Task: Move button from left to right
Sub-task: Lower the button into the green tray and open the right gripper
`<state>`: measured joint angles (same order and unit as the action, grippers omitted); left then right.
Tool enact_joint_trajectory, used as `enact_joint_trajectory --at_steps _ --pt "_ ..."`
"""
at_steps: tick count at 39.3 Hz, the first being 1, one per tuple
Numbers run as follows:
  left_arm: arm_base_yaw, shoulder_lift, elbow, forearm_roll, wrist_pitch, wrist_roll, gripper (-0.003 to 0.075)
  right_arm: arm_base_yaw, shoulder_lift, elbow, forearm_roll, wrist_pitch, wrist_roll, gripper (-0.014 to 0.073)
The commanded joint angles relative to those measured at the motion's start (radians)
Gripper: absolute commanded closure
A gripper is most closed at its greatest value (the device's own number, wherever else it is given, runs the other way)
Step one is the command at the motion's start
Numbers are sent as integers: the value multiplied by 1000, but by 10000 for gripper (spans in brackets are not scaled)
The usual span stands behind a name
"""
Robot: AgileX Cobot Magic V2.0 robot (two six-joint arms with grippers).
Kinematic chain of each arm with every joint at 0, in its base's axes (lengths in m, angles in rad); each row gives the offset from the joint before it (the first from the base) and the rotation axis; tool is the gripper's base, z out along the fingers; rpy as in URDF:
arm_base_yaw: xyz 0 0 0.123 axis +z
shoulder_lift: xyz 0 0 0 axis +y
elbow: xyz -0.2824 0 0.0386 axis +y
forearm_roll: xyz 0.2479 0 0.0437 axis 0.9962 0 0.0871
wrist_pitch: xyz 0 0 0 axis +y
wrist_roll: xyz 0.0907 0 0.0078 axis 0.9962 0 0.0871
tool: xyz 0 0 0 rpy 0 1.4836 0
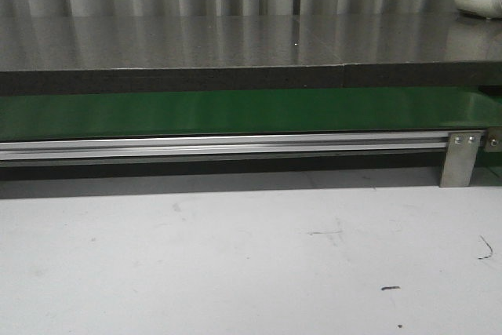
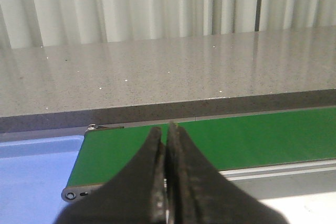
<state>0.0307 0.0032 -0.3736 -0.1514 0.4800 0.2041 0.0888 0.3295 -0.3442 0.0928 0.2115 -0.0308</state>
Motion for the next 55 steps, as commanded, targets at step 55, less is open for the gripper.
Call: enact_joint_trajectory --at_steps 55 --pt "-2 -28 295 111 -277 -216 741 0 -1 -25 0 -59 -6 661"
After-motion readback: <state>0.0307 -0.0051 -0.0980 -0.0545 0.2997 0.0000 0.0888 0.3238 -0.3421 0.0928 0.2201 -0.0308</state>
